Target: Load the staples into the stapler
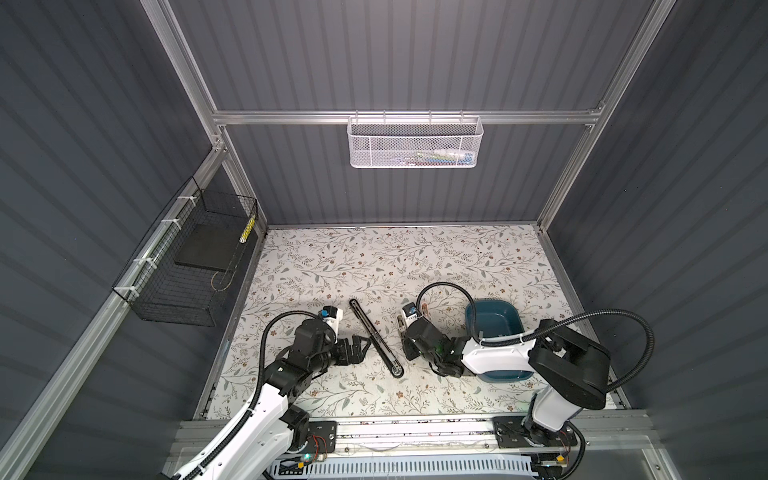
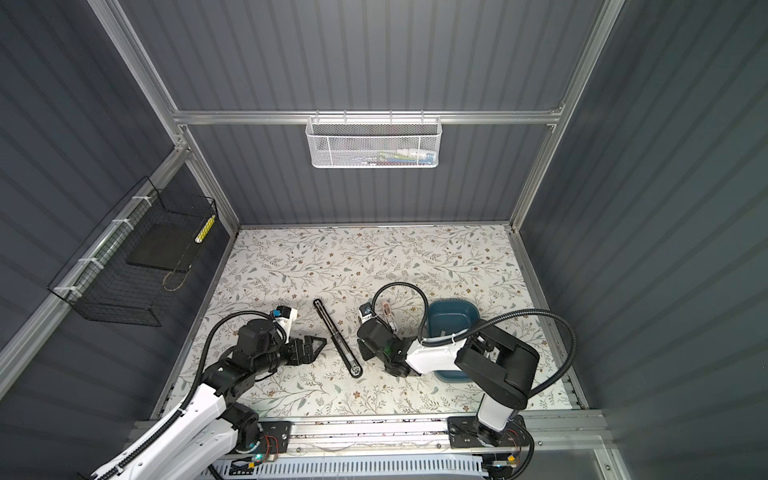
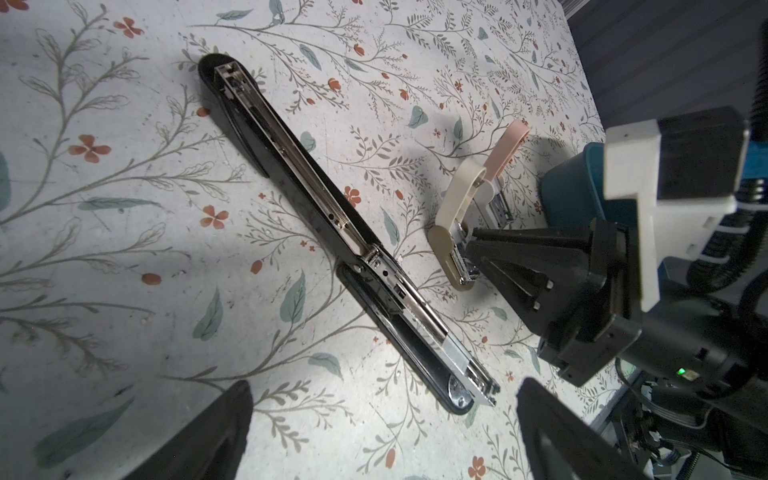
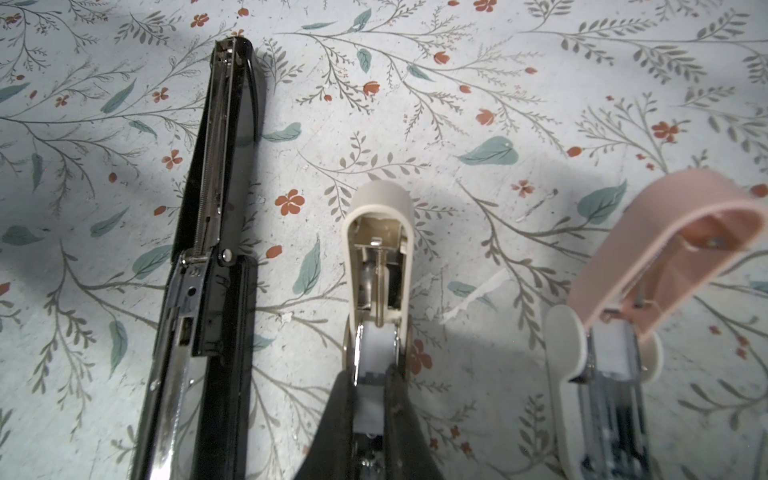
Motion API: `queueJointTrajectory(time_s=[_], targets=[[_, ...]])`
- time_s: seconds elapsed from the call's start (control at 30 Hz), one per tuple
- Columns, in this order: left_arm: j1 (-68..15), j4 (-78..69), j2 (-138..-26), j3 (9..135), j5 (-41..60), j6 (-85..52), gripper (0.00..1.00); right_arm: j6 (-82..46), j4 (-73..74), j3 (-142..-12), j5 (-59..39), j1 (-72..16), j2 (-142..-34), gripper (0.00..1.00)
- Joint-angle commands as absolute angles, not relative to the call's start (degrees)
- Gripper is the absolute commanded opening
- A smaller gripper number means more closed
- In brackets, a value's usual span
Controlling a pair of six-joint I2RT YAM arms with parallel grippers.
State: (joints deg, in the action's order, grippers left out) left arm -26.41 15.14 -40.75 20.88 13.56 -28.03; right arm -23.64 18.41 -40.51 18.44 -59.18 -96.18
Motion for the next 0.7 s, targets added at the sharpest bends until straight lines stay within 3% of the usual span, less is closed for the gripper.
queueJointTrajectory(time_s=[0.0,0.67], targets=[[-26.19,15.03,-40.77,20.73,13.86,-26.89,0.99,-24.24,18.52,-40.21,18.72,-58.95,-97.61,0.09],[-26.19,15.03,-40.65,20.58,13.8,-26.89,0.99,-24.61,18.54,-39.03,19.94,-58.78,-97.19,0.09]])
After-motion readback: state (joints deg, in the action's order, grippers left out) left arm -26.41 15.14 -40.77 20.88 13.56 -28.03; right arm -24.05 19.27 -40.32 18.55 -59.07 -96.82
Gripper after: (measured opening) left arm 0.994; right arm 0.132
